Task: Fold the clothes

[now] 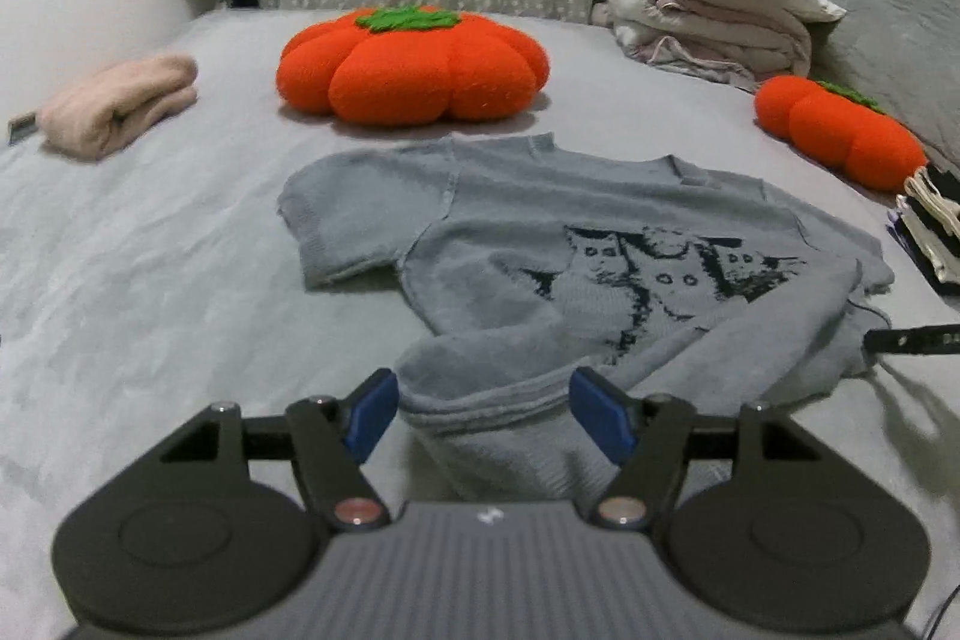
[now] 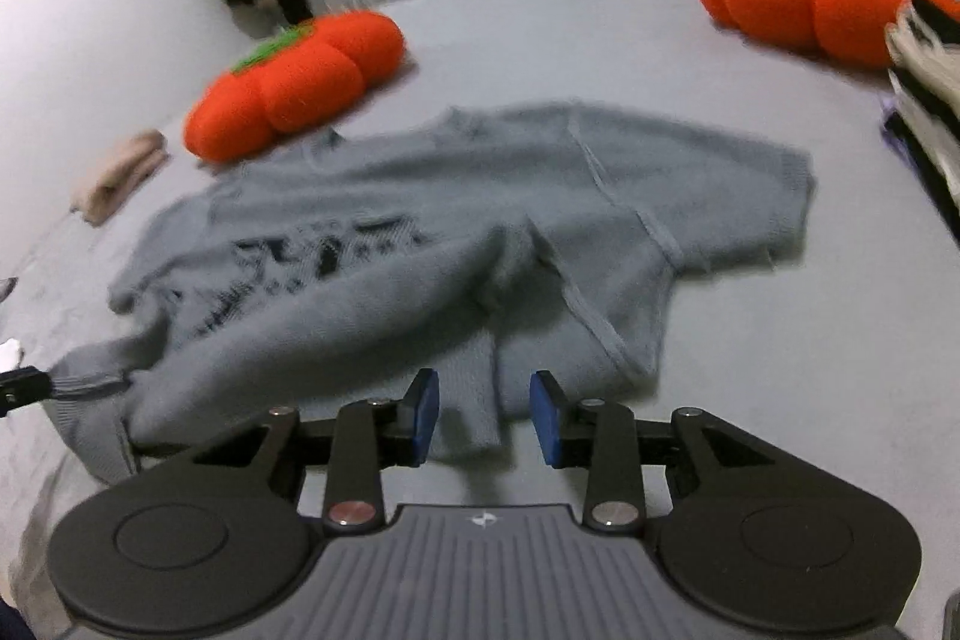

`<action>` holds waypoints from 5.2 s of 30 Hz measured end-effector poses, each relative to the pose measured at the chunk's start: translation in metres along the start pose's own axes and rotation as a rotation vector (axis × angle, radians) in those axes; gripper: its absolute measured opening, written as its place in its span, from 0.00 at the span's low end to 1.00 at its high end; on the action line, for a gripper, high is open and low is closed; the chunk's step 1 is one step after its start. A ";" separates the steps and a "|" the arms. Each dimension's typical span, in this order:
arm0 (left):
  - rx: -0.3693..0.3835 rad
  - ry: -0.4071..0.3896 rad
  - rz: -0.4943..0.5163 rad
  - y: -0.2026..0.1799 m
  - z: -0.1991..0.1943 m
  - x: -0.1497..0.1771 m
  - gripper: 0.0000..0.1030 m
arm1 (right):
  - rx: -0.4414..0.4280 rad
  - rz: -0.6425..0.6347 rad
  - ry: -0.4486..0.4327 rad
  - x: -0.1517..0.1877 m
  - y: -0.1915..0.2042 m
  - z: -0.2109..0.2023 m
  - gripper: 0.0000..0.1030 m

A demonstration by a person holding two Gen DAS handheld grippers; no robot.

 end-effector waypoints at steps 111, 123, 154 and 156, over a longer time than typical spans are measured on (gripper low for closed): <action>0.189 -0.037 0.081 0.021 -0.086 0.070 0.09 | 0.054 -0.541 -0.019 0.137 0.095 -0.077 0.48; 0.148 0.003 0.159 0.028 -0.091 0.100 0.13 | -0.126 -0.068 -0.205 0.105 0.042 -0.134 0.50; 0.073 0.173 -0.120 0.015 -0.055 0.117 0.10 | -0.070 0.227 -0.024 0.141 -0.011 -0.117 0.51; 0.091 0.145 -0.123 0.015 -0.062 0.112 0.09 | -0.057 0.211 -0.035 0.138 -0.009 -0.114 0.28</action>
Point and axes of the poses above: each gripper's, at about its wrist camera, not at the fingertips, and z roughly the way its jaws point, y to its left, x to its underside, the point moved 6 cm from there along z, roughly the way its jaws point, and after that the axes turned 1 degree about -x, right-handed, at the moved point
